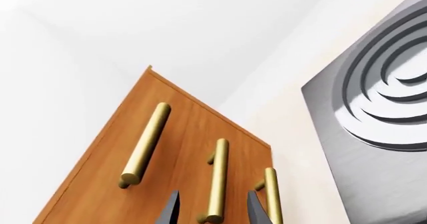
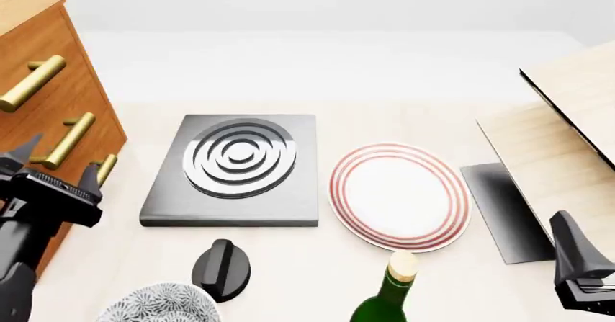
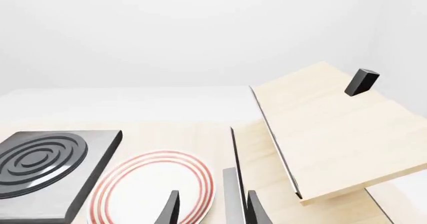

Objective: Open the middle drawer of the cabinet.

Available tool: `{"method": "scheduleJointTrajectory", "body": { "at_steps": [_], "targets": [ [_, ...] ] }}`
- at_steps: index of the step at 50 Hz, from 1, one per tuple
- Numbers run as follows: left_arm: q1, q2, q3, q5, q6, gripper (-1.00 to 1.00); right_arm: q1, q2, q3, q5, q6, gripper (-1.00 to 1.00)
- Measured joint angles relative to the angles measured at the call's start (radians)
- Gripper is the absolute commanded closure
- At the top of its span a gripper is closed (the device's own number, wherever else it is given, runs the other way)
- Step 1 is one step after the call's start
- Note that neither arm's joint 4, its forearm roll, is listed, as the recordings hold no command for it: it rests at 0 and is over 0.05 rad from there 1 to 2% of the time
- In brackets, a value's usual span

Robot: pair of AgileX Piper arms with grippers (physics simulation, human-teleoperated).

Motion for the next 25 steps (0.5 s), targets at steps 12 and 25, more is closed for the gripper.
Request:
{"method": "scheduleJointTrajectory", "body": {
  "at_steps": [12, 25],
  "targets": [
    [0.021, 0.086, -0.054, 0.000, -0.012, -1.00, 0.000, 0.000, 0.000, 0.000, 0.000, -1.00],
    [0.038, 0.168, -0.094, 0.000, -0.043, -1.00, 0.000, 0.000, 0.000, 0.000, 0.000, -1.00]
  ]
}}
